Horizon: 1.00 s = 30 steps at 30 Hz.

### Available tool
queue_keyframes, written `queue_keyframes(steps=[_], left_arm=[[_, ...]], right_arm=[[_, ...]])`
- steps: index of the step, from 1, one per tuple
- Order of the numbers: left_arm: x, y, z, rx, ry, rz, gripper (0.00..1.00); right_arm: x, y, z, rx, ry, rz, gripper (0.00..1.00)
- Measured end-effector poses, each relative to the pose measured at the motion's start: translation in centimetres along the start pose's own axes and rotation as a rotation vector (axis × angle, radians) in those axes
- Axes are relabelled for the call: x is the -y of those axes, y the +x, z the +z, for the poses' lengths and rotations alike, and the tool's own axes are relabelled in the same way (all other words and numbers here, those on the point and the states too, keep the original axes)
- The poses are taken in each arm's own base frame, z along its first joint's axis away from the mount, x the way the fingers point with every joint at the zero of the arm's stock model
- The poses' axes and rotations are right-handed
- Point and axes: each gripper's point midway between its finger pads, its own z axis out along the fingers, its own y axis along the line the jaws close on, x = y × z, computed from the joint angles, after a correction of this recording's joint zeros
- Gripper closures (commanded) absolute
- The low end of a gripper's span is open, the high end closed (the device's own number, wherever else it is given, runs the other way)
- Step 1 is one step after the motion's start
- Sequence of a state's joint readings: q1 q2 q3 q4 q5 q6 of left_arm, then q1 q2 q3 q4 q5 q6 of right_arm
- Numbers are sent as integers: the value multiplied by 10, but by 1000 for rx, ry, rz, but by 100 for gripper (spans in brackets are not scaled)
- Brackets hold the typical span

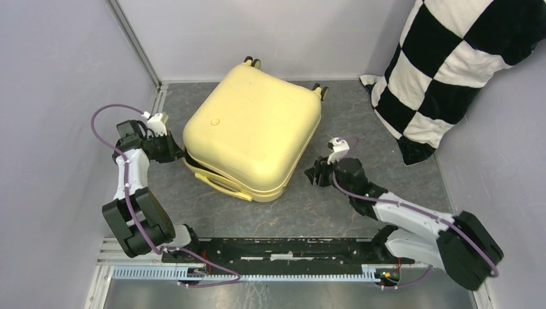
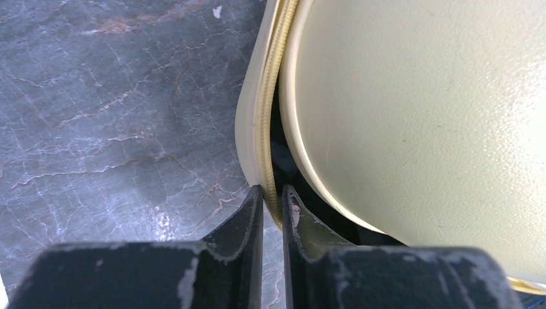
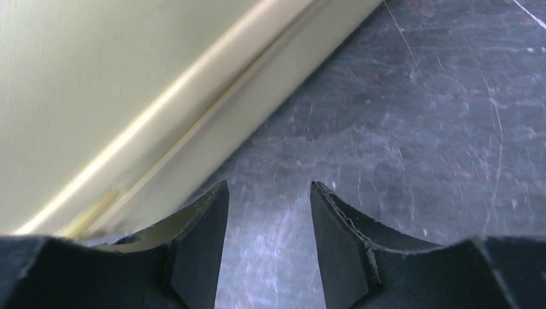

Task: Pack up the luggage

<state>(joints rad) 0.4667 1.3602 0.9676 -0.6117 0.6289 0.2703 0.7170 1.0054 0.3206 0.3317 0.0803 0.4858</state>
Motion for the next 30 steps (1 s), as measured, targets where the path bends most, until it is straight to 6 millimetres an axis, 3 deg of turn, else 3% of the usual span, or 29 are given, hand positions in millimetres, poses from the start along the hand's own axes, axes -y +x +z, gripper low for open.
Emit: queue_keyframes(steps=[2,4,7,10,16,19,22,25,30], left_arm=[[4,2,0,-13,4,12,98],[11,6,1,-34,8,40,98],[22,6,5,-56,0,98,98],[32,4,10,-70,-23,176,98],[67,13,20,-113,9,286,98],[77,19,19,-133,31,292,98],[78,17,15,-125,29,304,98],[84,18,9,-129,49,349,98],[124,45,-8,-201,219,373,98]], right_arm=[[4,-5,16,-48,38,-7,46],[-5,-19,36,-70,34,-12,46],[-6,-30,50,-92,51,-39,46],[10,-43,64,-117,90,-36,47],[67,-97,114,-102,257,-37,47],[81,-110,126,-84,295,-70,44],[82,-111,121,-70,293,-85,41],[80,-98,93,-51,268,-92,39],[83,-72,44,-21,224,-90,32]])
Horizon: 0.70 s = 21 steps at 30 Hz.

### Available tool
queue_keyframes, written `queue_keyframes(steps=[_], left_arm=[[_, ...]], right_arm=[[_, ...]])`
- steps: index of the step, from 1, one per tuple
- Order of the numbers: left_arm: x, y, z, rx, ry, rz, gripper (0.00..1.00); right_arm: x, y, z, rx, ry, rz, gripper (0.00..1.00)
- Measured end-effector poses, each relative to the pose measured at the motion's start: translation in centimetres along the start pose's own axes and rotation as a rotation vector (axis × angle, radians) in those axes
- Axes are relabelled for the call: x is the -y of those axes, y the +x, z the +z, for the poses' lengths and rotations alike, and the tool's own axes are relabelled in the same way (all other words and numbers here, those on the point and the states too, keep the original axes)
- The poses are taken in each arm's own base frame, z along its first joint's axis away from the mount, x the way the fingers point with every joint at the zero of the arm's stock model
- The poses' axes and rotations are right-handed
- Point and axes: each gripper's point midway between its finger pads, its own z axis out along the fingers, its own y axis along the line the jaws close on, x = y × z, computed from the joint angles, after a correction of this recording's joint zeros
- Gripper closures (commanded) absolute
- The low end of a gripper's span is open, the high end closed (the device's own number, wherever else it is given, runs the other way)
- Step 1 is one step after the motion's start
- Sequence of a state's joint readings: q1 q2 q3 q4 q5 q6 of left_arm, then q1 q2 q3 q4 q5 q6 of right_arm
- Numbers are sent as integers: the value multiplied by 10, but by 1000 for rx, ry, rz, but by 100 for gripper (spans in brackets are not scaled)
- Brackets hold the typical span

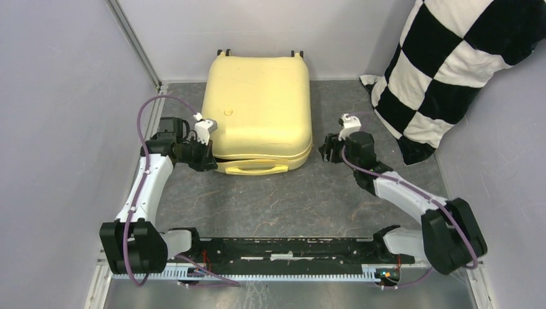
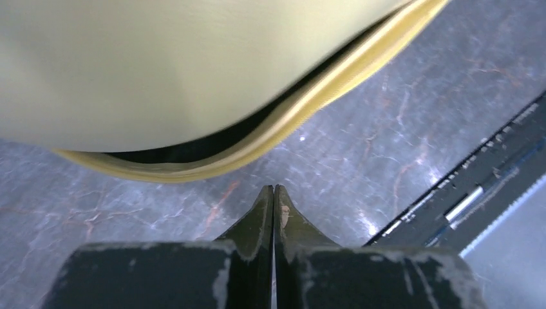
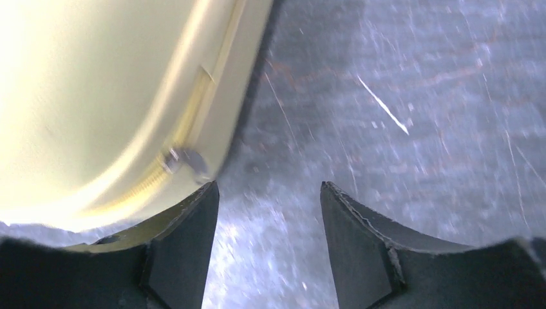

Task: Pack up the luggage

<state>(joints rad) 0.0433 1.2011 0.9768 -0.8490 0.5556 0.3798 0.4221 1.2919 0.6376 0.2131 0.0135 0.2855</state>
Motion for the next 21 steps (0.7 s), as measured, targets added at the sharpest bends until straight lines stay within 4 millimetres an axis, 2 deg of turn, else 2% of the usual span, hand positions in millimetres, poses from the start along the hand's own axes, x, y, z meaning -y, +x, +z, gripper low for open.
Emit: queue_keyframes(steps=[3,7,9,11,12,13,15,18,21], left_arm=[[15,3,-4,-3,49,4,98],[19,-3,-11,4,58,6,96],[20,-7,-15,9,56,9,94],[21,-15,-21,23,50,18,89],[21,-20,-24,32,45,24,84],[20,-26,-28,45,38,31,74],[18,-37,-36,74,21,39,49],[11,-47,-46,104,-8,35,21],[2,-48,-52,113,-38,7,15]], right_arm=[[13,27,-21,8,-7,3,31],[17,66,-38,-22,-56,-37,31],[10,71,-40,-17,-111,-67,30],[-3,64,-40,16,-194,-107,30],[-9,59,-39,35,-233,-122,30],[-15,53,-37,55,-275,-141,30],[-21,42,-30,81,-328,-166,30],[-22,28,-19,119,-375,-190,30],[-19,24,-8,149,-427,-185,30]])
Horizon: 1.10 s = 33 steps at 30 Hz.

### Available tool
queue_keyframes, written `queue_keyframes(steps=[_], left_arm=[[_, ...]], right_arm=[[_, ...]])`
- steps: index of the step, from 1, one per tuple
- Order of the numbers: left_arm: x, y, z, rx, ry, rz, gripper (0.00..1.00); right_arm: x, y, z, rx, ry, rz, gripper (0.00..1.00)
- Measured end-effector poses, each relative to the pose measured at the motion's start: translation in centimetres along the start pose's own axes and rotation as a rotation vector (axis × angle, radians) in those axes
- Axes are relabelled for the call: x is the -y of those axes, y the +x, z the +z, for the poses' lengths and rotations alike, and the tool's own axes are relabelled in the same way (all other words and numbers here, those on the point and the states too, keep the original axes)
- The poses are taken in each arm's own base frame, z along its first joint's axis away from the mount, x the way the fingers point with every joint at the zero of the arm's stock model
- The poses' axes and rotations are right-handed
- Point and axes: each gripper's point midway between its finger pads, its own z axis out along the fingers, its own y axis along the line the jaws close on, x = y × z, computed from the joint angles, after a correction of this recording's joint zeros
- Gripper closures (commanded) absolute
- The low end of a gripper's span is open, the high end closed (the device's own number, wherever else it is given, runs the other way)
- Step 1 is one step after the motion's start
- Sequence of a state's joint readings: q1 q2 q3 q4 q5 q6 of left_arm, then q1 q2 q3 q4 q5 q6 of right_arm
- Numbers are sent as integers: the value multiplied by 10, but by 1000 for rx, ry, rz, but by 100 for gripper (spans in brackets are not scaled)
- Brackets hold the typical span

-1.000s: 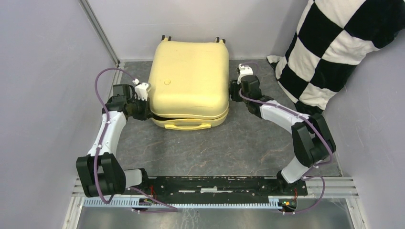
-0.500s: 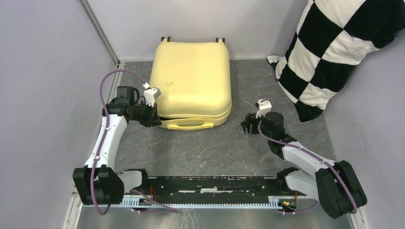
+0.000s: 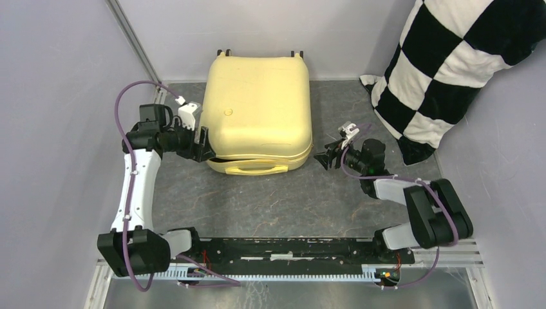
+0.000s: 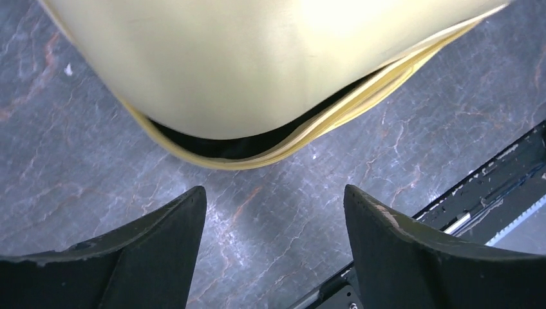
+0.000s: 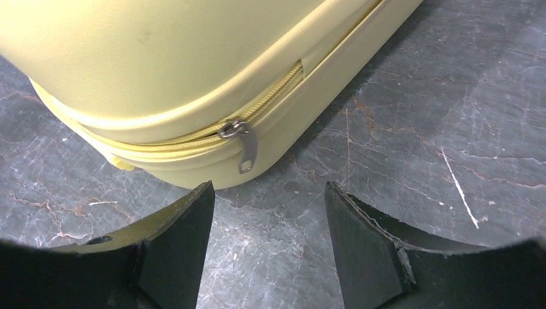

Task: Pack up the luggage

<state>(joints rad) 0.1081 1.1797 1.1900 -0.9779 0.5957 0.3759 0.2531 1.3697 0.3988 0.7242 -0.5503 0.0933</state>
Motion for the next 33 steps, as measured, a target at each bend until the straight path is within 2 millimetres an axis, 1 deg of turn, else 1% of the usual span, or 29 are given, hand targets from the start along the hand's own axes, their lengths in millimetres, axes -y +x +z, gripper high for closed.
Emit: queue_keyframes(steps=[3,5,8,9,12,15,17,22,26,27,30,32,33], left_arm=[[-15,5,0,-21,-29,-49,17],[-33,9,1,-38,-49,-107,21],[-67,15,5,-61,-75,-210,28],[-78,18,9,-69,-75,-244,28],[-93,25,19,-87,-66,-289,29],[-96,24,28,-83,-41,-297,34],[-98,21,34,-67,-26,-306,40],[-109,18,51,-46,3,-343,51],[-114,20,65,-48,28,-389,64],[-116,21,67,-49,31,-397,67],[-115,20,70,-43,50,-417,73],[-113,19,71,-41,58,-424,75],[-113,19,71,-39,58,-425,75]], right_arm=[[3,3,7,32,-47,29,31],[1,0,12,63,-79,43,31],[-4,-7,20,102,-132,53,32],[-6,-8,22,110,-156,55,32],[-7,-7,25,108,-193,81,34],[-8,-6,29,103,-225,95,35],[-11,-6,32,100,-245,99,37],[-15,-6,35,102,-285,108,43],[-18,-6,34,108,-310,114,51],[-19,-6,34,109,-317,113,56],[-24,-8,33,112,-345,122,76],[-27,-9,32,115,-362,121,85],[-27,-9,32,113,-362,129,87]])
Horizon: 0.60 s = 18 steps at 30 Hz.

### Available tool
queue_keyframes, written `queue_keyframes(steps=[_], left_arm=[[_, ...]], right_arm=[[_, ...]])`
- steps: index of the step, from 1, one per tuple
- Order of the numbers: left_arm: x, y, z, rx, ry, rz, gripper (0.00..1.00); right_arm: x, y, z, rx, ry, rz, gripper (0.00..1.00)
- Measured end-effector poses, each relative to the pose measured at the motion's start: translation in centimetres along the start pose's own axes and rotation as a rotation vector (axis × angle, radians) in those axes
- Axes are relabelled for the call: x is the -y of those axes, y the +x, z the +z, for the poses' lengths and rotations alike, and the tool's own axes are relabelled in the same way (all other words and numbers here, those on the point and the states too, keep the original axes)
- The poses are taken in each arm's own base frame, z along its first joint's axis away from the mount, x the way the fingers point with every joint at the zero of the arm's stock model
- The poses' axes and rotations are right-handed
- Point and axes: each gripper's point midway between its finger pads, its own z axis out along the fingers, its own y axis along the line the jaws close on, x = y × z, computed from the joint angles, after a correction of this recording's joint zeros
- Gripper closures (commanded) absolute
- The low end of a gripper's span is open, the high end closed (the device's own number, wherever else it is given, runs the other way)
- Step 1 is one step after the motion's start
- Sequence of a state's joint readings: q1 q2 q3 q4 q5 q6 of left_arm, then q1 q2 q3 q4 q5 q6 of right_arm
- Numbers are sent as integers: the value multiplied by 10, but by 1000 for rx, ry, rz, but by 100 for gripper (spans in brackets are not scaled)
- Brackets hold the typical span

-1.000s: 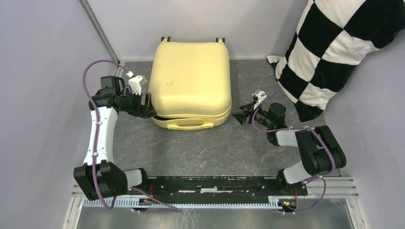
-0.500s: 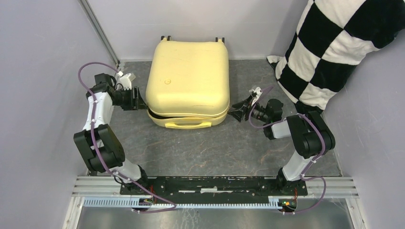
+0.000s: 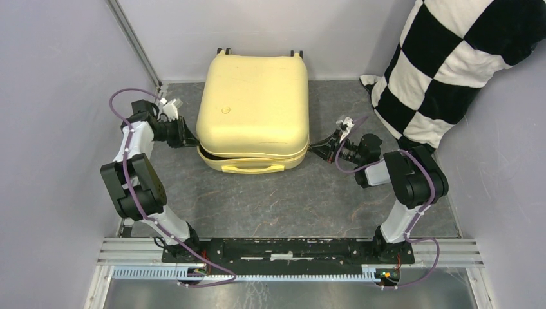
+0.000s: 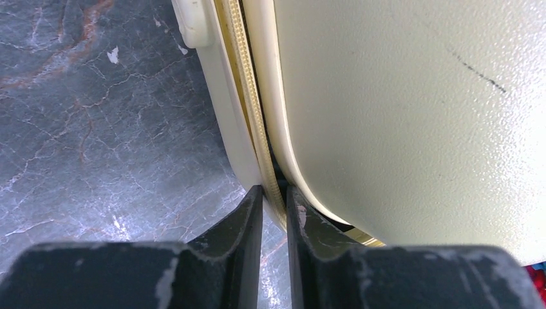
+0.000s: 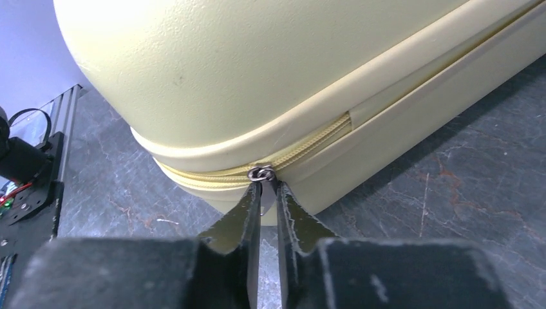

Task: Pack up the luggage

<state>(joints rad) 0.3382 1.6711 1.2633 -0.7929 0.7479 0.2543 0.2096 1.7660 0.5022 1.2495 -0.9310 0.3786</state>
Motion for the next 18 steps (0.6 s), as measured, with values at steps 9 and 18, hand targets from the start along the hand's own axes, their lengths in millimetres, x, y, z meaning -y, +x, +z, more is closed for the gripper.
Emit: queue_keyframes(steps=[9,18], left_arm=[[-1,-2,0,6,-7,-16,90],[-1,-2,0,6,-14,-33,95]], right_arm=[[5,-1,0,8,19,-12,79],[5,3,-2,2,20,-41,49]])
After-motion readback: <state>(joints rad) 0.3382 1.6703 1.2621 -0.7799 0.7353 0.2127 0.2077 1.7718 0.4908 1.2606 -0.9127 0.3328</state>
